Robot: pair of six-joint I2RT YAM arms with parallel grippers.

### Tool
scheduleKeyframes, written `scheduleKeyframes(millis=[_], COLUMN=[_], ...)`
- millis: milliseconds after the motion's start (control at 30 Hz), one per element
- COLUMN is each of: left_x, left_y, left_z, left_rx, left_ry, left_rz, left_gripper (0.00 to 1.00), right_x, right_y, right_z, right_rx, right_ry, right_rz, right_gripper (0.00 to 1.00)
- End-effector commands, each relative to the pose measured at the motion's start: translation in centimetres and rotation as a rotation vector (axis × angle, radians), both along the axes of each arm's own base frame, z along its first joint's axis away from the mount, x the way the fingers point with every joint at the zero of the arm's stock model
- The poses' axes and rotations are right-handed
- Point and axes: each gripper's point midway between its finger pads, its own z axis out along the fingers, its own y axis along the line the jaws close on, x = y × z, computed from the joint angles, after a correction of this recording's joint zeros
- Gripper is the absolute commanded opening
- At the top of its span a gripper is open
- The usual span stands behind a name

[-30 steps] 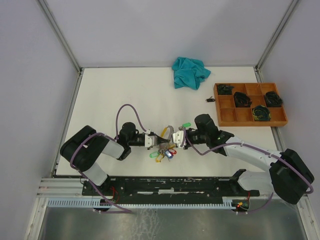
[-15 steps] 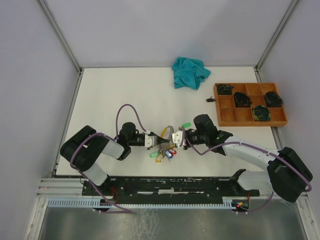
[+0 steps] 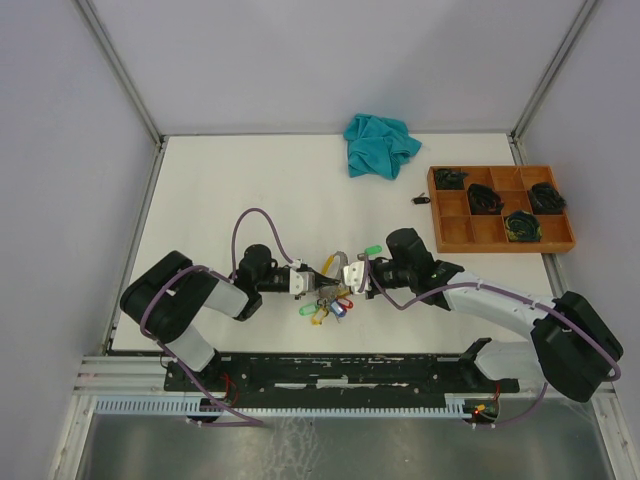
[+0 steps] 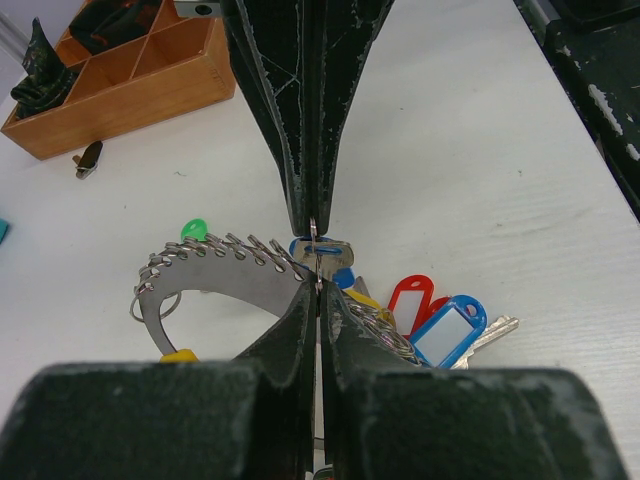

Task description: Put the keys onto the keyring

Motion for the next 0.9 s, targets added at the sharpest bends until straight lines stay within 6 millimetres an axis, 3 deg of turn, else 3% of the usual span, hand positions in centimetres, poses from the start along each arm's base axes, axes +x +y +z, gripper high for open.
scheduleKeyframes(millis=[0, 867], left_x=[0.31, 0.43], left_y=[-0.49, -0.49], left_z=[1.37, 1.40], left_rx=[-0.037, -0.036], left_ry=[-0.075, -0.065], left_rz=[-0.029, -0.023], left_gripper=[0.03, 0.03], right_x=[0.71, 0.18], right_y=[1.14, 2.08], right_z=[1.76, 1.85], right_rx=[0.054, 0.066], right_ry=[-0.036, -0.008], right_rz=[0.008, 0.042], right_gripper=[0.01, 0.01])
